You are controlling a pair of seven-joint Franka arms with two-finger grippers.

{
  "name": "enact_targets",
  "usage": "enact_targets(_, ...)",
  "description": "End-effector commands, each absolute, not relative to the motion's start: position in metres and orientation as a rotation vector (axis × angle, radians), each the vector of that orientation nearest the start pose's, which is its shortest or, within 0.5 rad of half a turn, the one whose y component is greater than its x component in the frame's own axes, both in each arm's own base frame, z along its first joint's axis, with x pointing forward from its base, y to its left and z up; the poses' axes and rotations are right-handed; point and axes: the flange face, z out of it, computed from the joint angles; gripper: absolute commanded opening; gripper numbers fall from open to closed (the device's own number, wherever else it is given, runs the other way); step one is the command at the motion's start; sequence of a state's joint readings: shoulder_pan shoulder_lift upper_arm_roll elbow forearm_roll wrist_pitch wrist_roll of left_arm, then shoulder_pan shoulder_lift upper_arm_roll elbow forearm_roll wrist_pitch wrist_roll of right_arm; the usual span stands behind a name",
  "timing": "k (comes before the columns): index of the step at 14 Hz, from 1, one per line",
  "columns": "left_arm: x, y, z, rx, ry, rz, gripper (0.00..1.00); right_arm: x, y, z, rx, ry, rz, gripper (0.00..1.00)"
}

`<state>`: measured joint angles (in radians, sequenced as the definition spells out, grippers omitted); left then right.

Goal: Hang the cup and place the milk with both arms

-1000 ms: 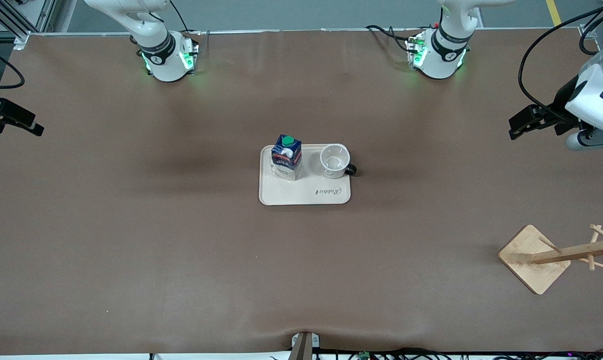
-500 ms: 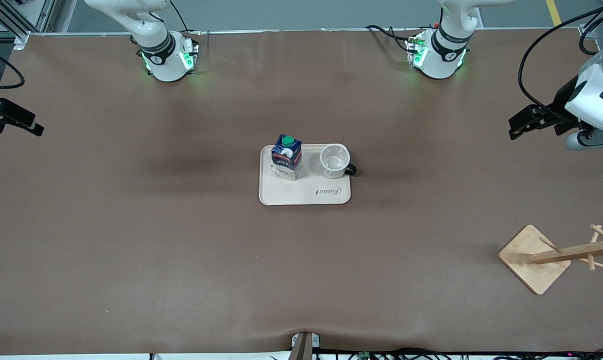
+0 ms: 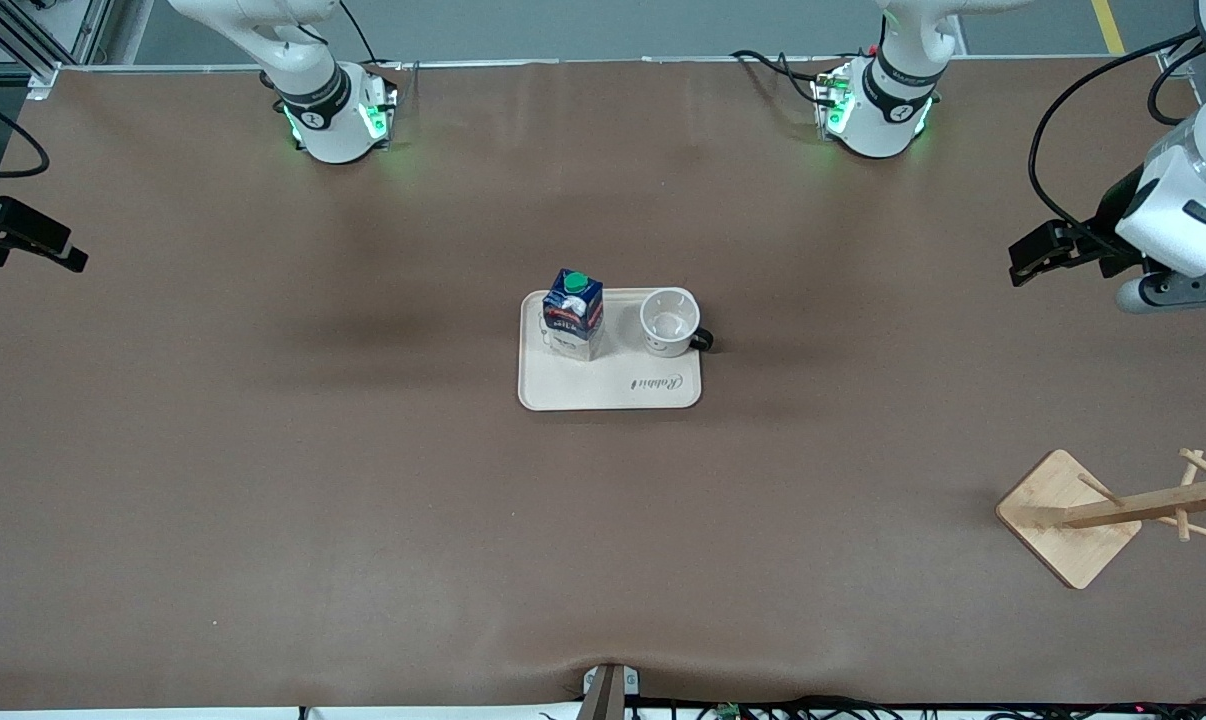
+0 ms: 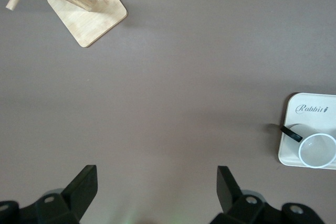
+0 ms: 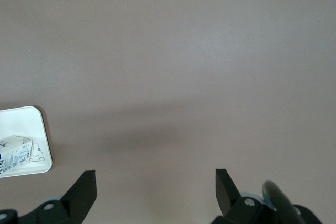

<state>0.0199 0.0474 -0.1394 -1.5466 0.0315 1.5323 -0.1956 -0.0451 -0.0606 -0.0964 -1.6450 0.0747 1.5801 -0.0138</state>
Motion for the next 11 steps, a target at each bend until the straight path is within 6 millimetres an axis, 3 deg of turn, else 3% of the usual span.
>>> enact_targets(1,0.565,-0.06,0.607,-3.123,-0.118,0.1,1.0,0.528,-0.071,0.627,-3.067,0.212,0.0,1.0)
enact_targets(6,0.568,-0.06,0.593,-3.118,-0.122,0.164,1.0,0.528,-0.072,0.627,-3.066,0.214,0.0,1.0)
enact_targets(9,0.566,-0.075,0.59,-3.118,-0.086,0.178,1.0,0.528,-0.072,0.627,-3.066,0.214,0.0,1.0)
enact_targets(11,0.563,-0.087,0.587,-3.163,-0.18,0.216,1.0,0.528,-0.072,0.627,-3.066,0.214,0.0,1.0)
